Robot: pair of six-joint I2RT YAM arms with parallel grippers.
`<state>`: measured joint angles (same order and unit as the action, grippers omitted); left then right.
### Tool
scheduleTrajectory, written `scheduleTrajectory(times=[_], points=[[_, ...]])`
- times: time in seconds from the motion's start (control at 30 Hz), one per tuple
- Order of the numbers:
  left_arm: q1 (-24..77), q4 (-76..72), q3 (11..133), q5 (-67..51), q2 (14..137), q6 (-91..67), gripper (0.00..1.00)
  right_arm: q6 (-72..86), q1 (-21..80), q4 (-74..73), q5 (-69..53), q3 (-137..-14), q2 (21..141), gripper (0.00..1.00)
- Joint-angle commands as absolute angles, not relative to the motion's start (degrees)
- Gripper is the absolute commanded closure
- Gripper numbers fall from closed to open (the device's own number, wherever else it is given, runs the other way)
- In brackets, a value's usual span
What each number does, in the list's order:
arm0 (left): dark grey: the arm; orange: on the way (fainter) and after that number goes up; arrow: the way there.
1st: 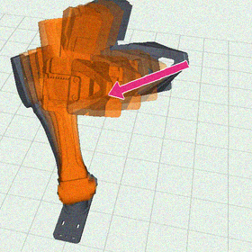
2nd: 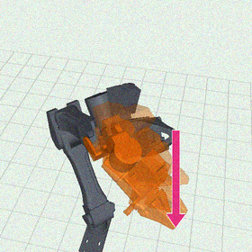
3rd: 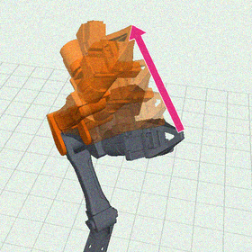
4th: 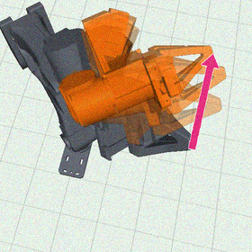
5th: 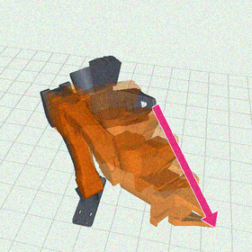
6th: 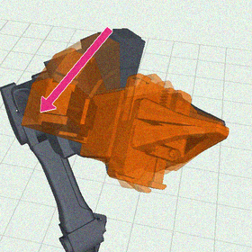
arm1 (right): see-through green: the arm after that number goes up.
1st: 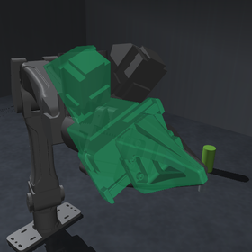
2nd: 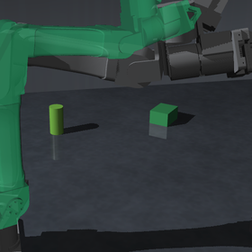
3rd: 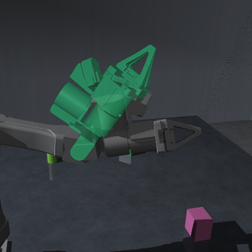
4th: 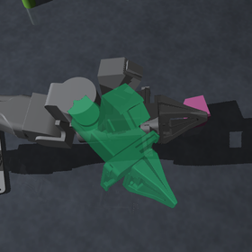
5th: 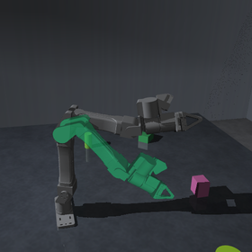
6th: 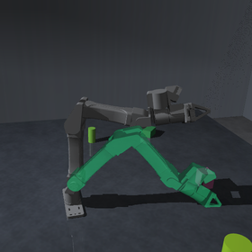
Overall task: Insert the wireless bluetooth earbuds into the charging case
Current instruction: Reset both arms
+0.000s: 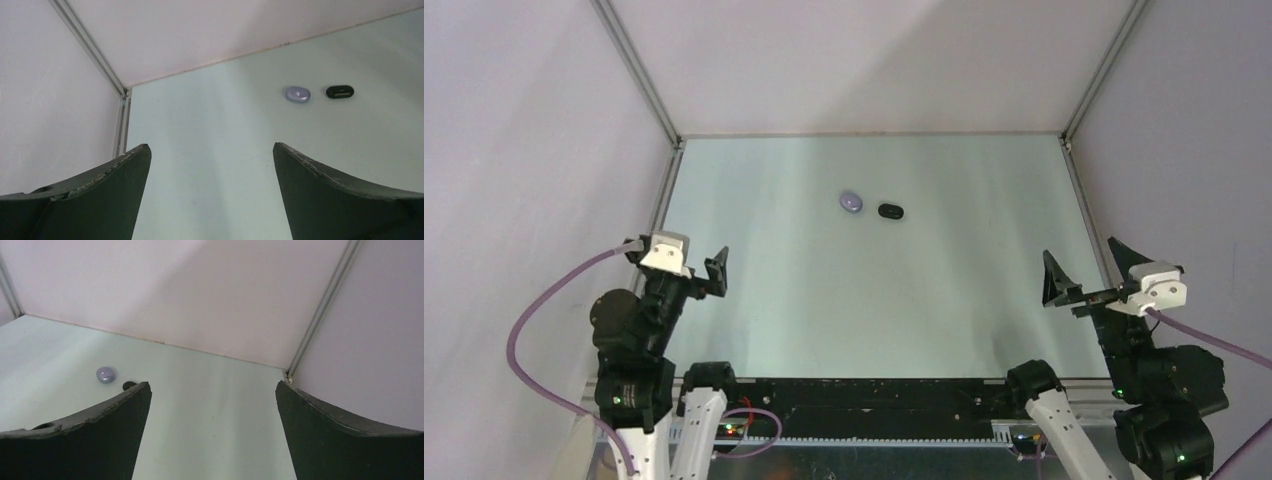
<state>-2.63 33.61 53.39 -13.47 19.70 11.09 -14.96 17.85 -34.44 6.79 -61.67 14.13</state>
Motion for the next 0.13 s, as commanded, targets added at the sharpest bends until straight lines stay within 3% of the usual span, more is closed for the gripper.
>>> scheduleTrajectory(times=[0.0, 0.1], points=[[-4.8, 35.7, 52.2, -12.1, 17.3, 11.4, 0.01, -11.3, 15.6, -34.0, 9.2, -60.0, 15.4, 0.00], [-4.9, 34.5, 51.3, -10.5, 17.4, 11.0, 0.01, -10.7, 14.6, -33.2, 10.7, -59.9, 16.3, 0.00]])
